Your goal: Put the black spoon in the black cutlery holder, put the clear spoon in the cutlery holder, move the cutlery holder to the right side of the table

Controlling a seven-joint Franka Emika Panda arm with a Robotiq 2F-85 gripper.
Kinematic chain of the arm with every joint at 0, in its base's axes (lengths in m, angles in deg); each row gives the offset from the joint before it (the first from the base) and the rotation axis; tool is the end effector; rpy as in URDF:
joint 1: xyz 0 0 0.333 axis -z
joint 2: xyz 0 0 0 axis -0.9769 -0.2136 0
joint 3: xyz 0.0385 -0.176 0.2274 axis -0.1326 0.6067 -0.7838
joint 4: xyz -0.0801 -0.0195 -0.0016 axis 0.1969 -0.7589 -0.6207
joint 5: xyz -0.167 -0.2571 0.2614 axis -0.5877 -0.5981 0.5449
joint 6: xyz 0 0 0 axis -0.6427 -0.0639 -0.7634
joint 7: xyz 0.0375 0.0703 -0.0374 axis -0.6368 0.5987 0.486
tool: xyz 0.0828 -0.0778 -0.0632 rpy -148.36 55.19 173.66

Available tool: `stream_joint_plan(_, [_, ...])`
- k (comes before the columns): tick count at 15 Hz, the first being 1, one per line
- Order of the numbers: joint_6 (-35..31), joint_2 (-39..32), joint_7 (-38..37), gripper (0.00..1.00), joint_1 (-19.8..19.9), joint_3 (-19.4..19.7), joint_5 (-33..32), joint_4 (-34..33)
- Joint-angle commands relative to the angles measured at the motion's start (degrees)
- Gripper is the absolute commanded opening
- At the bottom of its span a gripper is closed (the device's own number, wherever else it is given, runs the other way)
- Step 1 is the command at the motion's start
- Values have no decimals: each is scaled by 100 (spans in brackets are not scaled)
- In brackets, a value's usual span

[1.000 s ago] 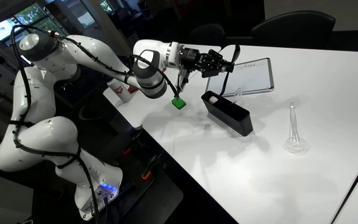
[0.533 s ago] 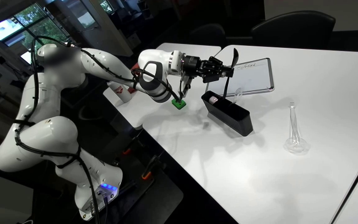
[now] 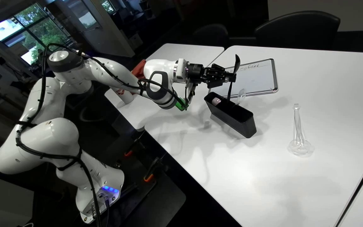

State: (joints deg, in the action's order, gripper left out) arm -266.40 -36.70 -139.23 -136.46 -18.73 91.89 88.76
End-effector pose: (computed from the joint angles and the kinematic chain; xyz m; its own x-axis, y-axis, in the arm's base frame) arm 0.5365 -0.1870 0.2037 0.2362 -0.2504 0.9389 -0.8501 -0.5213 0.0748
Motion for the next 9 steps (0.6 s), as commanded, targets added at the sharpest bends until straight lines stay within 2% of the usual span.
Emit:
stream_joint_plan(1, [-333,-197,357,5,162,-218,358,-143])
stream_joint_plan(9, [-511,-168,796,5,500,-756,712,-358])
